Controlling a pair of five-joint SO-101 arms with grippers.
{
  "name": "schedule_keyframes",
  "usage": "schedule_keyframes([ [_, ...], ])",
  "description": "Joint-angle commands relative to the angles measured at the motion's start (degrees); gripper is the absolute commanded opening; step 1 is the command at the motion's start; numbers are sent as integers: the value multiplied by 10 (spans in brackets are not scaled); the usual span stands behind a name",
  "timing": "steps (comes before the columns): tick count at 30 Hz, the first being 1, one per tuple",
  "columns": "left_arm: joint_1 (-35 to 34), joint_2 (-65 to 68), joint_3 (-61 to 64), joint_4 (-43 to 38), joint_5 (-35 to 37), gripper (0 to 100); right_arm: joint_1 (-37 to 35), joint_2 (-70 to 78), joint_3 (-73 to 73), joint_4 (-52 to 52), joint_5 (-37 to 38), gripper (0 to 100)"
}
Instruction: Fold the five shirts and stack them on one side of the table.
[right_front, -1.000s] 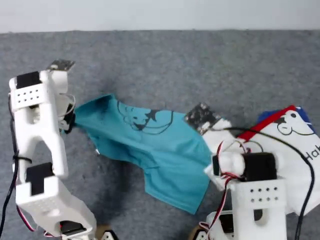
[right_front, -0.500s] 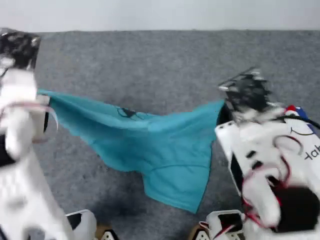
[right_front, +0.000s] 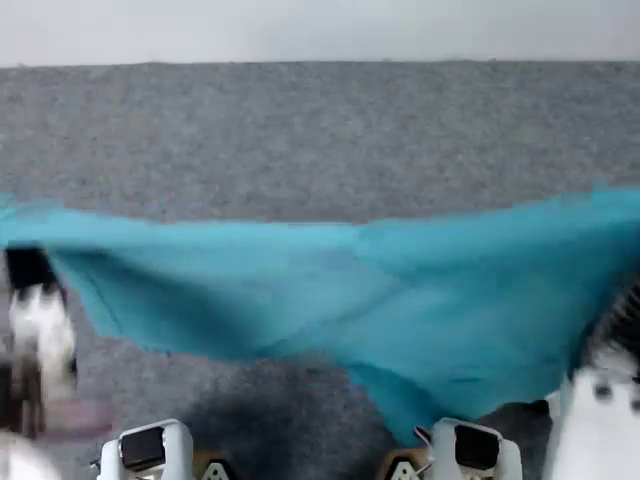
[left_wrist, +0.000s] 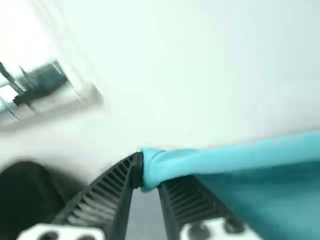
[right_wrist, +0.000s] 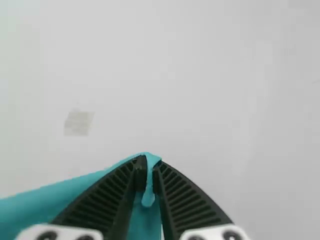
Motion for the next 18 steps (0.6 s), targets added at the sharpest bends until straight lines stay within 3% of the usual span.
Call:
schedule_keyframes([
  [1, -4, -68, 1, -44, 26, 13, 33, 7, -39, -2, -17, 9],
  [6, -5, -112, 5, -44, 26, 13, 36, 7, -45, 6, -18, 9],
  [10, -4, -98, 113, -43, 8, 13, 36, 13, -41, 14, -18, 9],
  [18, -4, -113, 144, -36, -2, 13, 36, 13, -41, 33, -14, 9],
])
